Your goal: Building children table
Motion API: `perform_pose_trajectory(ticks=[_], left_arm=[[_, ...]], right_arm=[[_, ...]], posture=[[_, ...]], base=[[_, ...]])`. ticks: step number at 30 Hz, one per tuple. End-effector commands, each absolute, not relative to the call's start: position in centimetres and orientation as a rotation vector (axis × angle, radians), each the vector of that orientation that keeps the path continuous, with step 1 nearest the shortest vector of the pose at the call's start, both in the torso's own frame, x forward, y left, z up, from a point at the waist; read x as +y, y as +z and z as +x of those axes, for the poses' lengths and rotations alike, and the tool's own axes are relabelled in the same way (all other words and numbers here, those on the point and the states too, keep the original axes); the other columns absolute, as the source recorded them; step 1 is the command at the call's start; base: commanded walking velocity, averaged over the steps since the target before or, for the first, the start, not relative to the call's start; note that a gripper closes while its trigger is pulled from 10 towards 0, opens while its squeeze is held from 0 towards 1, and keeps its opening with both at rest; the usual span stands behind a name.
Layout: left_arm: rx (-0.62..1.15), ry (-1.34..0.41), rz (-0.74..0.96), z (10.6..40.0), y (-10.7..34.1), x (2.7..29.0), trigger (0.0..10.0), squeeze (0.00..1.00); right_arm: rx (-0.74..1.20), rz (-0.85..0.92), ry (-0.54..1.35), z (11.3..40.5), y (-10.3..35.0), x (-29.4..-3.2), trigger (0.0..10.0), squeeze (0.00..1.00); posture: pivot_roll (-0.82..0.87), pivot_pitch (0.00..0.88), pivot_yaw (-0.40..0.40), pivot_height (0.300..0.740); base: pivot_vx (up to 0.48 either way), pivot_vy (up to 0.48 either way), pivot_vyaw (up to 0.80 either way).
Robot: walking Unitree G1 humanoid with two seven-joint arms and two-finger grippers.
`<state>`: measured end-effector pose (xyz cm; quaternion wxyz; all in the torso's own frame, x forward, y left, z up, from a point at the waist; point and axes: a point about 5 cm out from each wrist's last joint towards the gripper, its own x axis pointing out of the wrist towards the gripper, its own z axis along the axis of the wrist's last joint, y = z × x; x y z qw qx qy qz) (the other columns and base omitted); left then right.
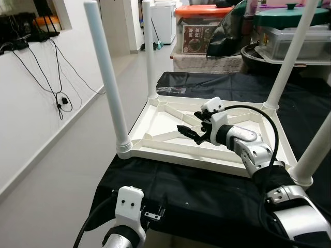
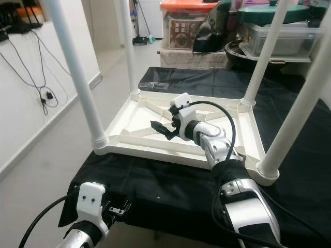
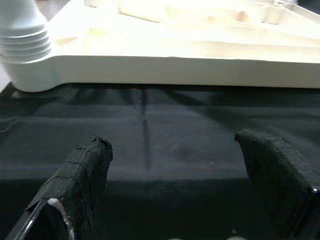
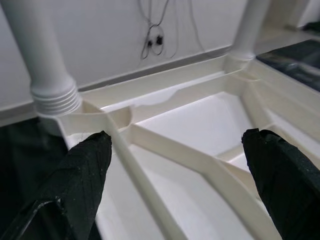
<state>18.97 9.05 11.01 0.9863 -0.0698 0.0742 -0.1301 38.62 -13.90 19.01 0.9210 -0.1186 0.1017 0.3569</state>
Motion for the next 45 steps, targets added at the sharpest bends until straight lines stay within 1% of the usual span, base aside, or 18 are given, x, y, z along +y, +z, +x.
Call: perform_pose_trajectory(ticks=[1,2,3,4,8,9,10,11,15,16,21,24,27,31,32,34,38,45], left_arm=[[0.159,-0.255,-0.146,18.8,11.1,9.1,10.0,0.00],[0.156,-0.254,-0.150,18.6,11.3,9.0,10.0,0.00],[0.156,-0.254,-0.150,18.6,11.3,9.0,10.0,0.00],[0.153,-0.254,-0.154,18.4,11.5,8.8,10.0,0.00],[0.153,-0.254,-0.154,18.4,11.5,8.8,10.0,0.00],[0.151,-0.254,-0.157,18.2,11.7,8.6,10.0,0.00],[0.151,-0.254,-0.157,18.2,11.7,8.6,10.0,0.00],[0.153,-0.254,-0.163,17.9,11.9,8.4,10.0,0.00],[0.153,-0.254,-0.163,17.9,11.9,8.4,10.0,0.00],[0.154,-0.256,-0.168,17.7,12.0,8.2,10.0,0.00],[0.160,-0.260,-0.180,17.4,12.2,7.8,10.0,0.00],[0.160,-0.260,-0.180,17.4,12.2,7.8,10.0,0.00],[0.167,-0.261,-0.183,17.3,12.2,7.7,10.0,0.00],[0.171,-0.261,-0.185,17.3,12.3,7.7,10.0,0.00],[0.172,-0.261,-0.186,17.3,12.3,7.7,10.0,0.00],[0.172,-0.261,-0.186,17.3,12.3,7.7,10.0,0.00],[0.174,-0.258,-0.188,17.5,12.2,7.6,10.0,0.00],[0.175,-0.255,-0.186,17.6,12.2,7.6,10.0,0.00]], right_arm=[[0.254,-0.273,0.780,38.7,19.0,-13.1,10.0,0.00],[0.306,-0.295,0.854,38.7,19.0,-11.9,10.0,0.00],[0.306,-0.295,0.854,38.7,19.0,-11.9,10.0,0.00],[0.336,-0.327,0.919,38.7,19.0,-10.8,10.0,0.00],[0.336,-0.327,0.919,38.7,19.0,-10.8,10.0,0.00],[0.365,-0.346,0.982,38.6,19.1,-9.8,10.0,0.00],[0.365,-0.346,0.982,38.6,19.1,-9.8,10.0,0.00],[0.392,-0.387,1.050,38.3,18.9,-8.6,10.0,0.00],[0.392,-0.387,1.050,38.3,18.9,-8.6,10.0,0.00],[0.422,-0.410,1.109,38.1,18.6,-7.8,10.0,0.00],[0.482,-0.462,1.204,37.5,17.9,-7.1,10.0,0.00],[0.482,-0.462,1.204,37.5,17.9,-7.1,10.0,0.00],[0.511,-0.516,1.218,37.3,17.3,-7.1,10.0,0.00],[0.528,-0.542,1.217,37.3,16.9,-7.1,9.9,0.00],[0.548,-0.603,1.184,37.4,16.3,-7.3,0.0,0.00],[0.548,-0.603,1.184,37.4,16.3,-7.3,0.0,0.00],[0.556,-0.724,1.072,38.0,15.8,-8.3,0.0,0.00],[0.547,-0.750,1.027,38.5,16.3,-9.0,0.0,0.00]], posture=[[-0.03,0.095,-0.009,0.740],[-0.03,0.113,-0.013,0.740],[-0.03,0.113,-0.013,0.740],[-0.04,0.125,-0.022,0.740],[-0.04,0.125,-0.022,0.740],[-0.03,0.145,-0.027,0.740],[-0.03,0.145,-0.027,0.740],[-0.04,0.166,-0.037,0.740],[-0.04,0.166,-0.037,0.740],[-0.04,0.177,-0.041,0.740],[-0.04,0.190,-0.044,0.740],[-0.04,0.190,-0.044,0.740],[-0.05,0.195,-0.047,0.740],[-0.05,0.195,-0.047,0.740],[-0.05,0.192,-0.046,0.740],[-0.05,0.192,-0.046,0.740],[-0.05,0.185,-0.054,0.740],[-0.05,0.181,-0.052,0.740]], base=[[0.000,0.000,0.00],[0.000,0.000,0.00],[0.000,0.000,0.00],[0.000,0.000,0.00],[0.000,0.000,0.00],[0.000,0.000,0.00],[0.000,0.000,0.00],[0.000,0.000,0.00],[0.000,0.000,0.00],[0.000,0.000,0.00],[0.000,0.000,0.00],[0.000,0.000,0.00],[0.000,0.000,0.00],[0.000,0.000,0.00],[0.000,0.000,0.00],[0.000,0.000,0.00],[0.000,0.000,0.00],[0.000,0.000,0.00]])
